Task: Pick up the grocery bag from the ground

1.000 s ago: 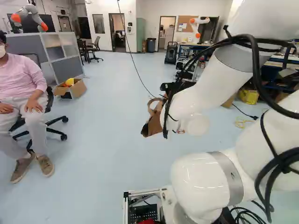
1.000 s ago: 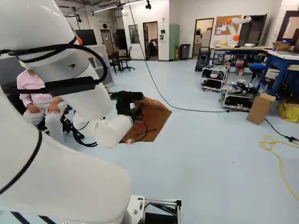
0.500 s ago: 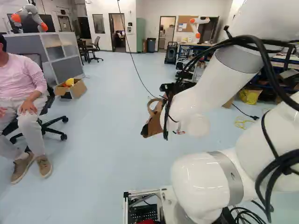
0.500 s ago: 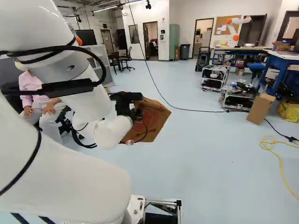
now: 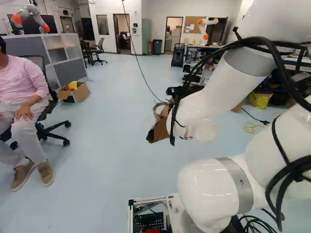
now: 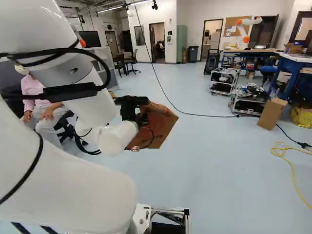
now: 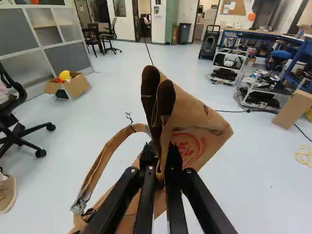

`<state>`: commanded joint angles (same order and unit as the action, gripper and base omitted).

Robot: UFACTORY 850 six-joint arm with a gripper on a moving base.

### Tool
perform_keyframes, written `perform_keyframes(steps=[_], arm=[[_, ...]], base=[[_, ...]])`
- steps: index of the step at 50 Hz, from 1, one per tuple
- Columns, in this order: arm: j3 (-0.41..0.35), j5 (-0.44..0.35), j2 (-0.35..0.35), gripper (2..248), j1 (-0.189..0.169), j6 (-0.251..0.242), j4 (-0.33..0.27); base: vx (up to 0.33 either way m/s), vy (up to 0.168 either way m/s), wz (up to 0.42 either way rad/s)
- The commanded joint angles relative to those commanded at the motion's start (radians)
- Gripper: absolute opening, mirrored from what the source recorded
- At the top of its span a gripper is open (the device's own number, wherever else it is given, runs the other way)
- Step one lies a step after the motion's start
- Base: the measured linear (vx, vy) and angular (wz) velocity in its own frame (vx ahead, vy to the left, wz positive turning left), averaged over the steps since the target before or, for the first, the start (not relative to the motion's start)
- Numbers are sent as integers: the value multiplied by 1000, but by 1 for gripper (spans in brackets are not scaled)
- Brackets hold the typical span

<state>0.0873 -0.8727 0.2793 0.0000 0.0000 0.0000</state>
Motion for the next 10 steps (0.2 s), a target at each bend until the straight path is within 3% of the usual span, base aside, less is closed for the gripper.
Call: perform_keyframes(steps=[10], arm=[[0, 0, 0, 26, 0, 0, 0]], base=[[0, 0, 0]])
